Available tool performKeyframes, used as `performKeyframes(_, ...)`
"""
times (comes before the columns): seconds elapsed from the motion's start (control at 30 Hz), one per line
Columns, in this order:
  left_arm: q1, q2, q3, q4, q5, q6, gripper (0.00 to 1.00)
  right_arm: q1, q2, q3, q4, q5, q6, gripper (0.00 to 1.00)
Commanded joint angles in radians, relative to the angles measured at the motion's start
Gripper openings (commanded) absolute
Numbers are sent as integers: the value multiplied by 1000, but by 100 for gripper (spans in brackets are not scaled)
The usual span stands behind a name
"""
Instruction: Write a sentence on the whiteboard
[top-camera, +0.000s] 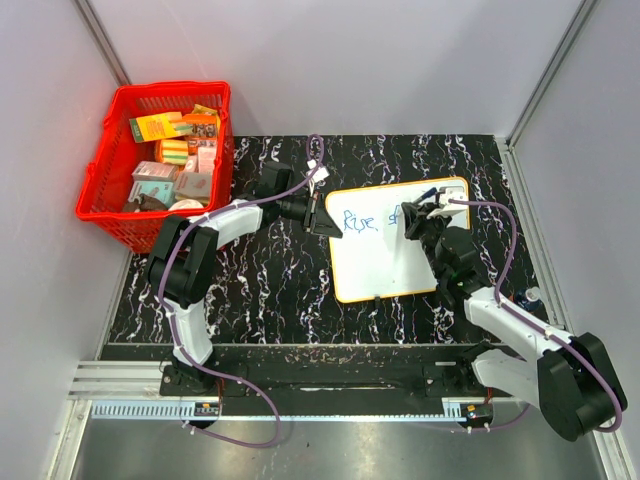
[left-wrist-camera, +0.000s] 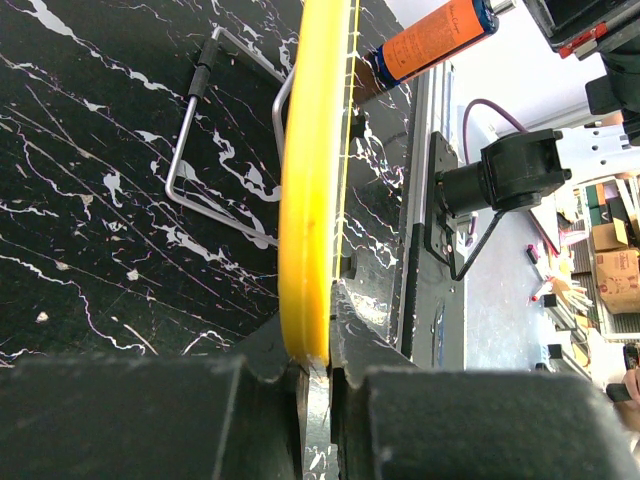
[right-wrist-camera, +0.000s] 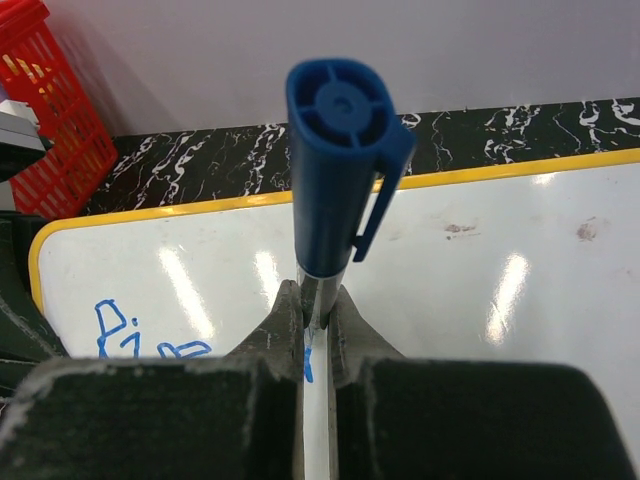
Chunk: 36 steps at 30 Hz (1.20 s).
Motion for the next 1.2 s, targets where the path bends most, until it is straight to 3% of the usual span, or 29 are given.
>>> performKeyframes(0.0,-37,53,-23,-58,-114,204,0,-7,-8,36,13,54,-27,0)
performKeyframes(1.17,-38,56,-23,-58,-114,202,0,-7,-78,-35,-11,16,11,0)
